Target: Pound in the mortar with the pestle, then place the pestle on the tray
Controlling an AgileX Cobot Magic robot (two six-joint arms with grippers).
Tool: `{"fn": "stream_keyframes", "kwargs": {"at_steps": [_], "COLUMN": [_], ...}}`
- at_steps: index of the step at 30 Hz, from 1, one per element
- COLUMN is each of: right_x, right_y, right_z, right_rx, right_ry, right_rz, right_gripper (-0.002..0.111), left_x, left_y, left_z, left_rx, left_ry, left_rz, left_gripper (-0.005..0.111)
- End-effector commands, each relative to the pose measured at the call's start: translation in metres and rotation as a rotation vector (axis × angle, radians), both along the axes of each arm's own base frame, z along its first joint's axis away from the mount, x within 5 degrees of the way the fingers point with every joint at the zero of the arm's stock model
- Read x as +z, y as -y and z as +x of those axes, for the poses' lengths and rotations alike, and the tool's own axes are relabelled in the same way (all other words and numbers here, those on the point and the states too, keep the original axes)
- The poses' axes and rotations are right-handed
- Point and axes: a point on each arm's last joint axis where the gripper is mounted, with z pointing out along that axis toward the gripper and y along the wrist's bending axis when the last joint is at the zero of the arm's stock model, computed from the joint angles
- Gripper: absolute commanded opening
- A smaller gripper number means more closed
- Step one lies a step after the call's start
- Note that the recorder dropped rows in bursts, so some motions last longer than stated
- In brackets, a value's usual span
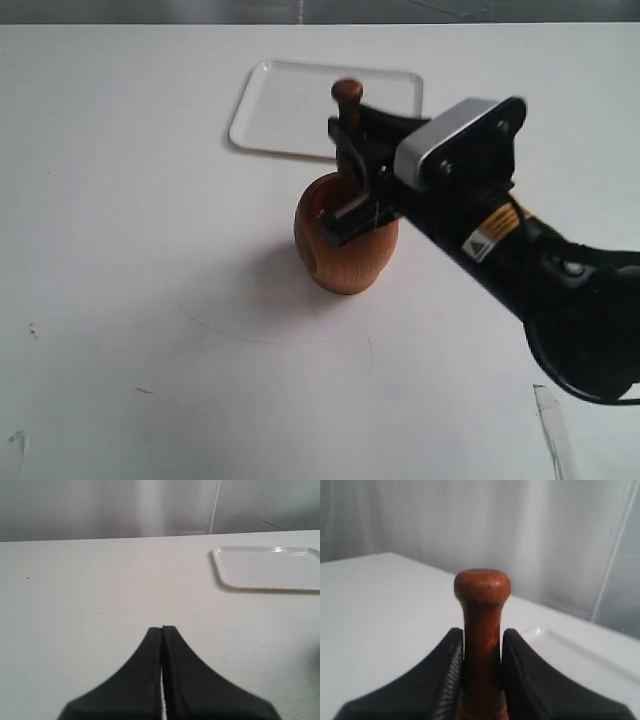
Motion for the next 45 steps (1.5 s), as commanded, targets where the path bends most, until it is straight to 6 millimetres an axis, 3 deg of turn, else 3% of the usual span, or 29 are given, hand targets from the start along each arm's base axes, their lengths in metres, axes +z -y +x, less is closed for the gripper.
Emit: {"fn": "stream_keyframes", "kwargs": {"at_steps": [1,4,6,9,12,14,18,20,23,26,28,30,32,36,40,45], "right_x": [0.077,0.114,0.136,0.14,0.124,0.087,0.031,0.015,0.014,0.019,0.025,0.037,0.052,0.095,0.134,0.18], "right_y": [0.002,-0.01,-0.025,-0.044,-0.065,-0.083,-0.095,-0.099,-0.099,-0.099,-0.097,-0.094,-0.086,-0.05,-0.003,0.036], "right_z": [0.01,0.035,0.068,0.133,0.173,0.205,0.241,0.246,0.247,0.246,0.247,0.251,0.256,0.262,0.261,0.237], "right_rx": [-0.116,-0.154,-0.071,0.002,0.108,0.16,0.131,0.139,0.147,0.145,0.121,-0.008,-0.24,-0.722,-0.948,-0.96], "right_ry": [0.228,0.14,0.027,-0.219,-0.328,-0.37,-0.362,-0.386,-0.372,-0.361,-0.352,-0.327,-0.308,-0.279,-0.4,-0.395], "right_rz": [0.137,0.038,-0.205,-0.553,-0.802,-0.994,-1.203,-1.22,-1.226,-1.227,-1.223,-1.217,-1.196,-1.153,-0.961,-0.669], "right_gripper": [0.0,0.0,0.0,0.0,0.0,0.0,0.0,0.0,0.013,0.038,0.063,0.076,0.069,0.033,0.001,0.0], "left_x": [0.0,0.0,0.0,0.0,0.0,0.0,0.0,0.0,0.0,0.0,0.0,0.0,0.0,0.0,0.0,0.0], "left_y": [0.001,0.001,0.001,0.001,0.001,0.001,0.001,0.001,0.001,0.001,0.001,0.001,0.001,0.001,0.001,0.001], "left_z": [0.0,0.0,0.0,0.0,0.0,0.0,0.0,0.0,0.0,0.0,0.0,0.0,0.0,0.0,0.0,0.0], "left_rx": [-0.006,-0.006,-0.006,-0.006,-0.006,-0.006,-0.006,-0.006,-0.006,-0.006,-0.006,-0.006,-0.006,-0.006,-0.006,-0.006], "left_ry": [0.004,0.004,0.004,0.004,0.004,0.004,0.004,0.004,0.004,0.004,0.004,0.004,0.004,0.004,0.004,0.004], "left_rz": [-0.015,-0.015,-0.015,-0.015,-0.015,-0.015,-0.015,-0.015,-0.015,-0.015,-0.015,-0.015,-0.015,-0.015,-0.015,-0.015], "left_gripper": [0.0,0.0,0.0,0.0,0.0,0.0,0.0,0.0,0.0,0.0,0.0,0.0,0.0,0.0,0.0,0.0]}}
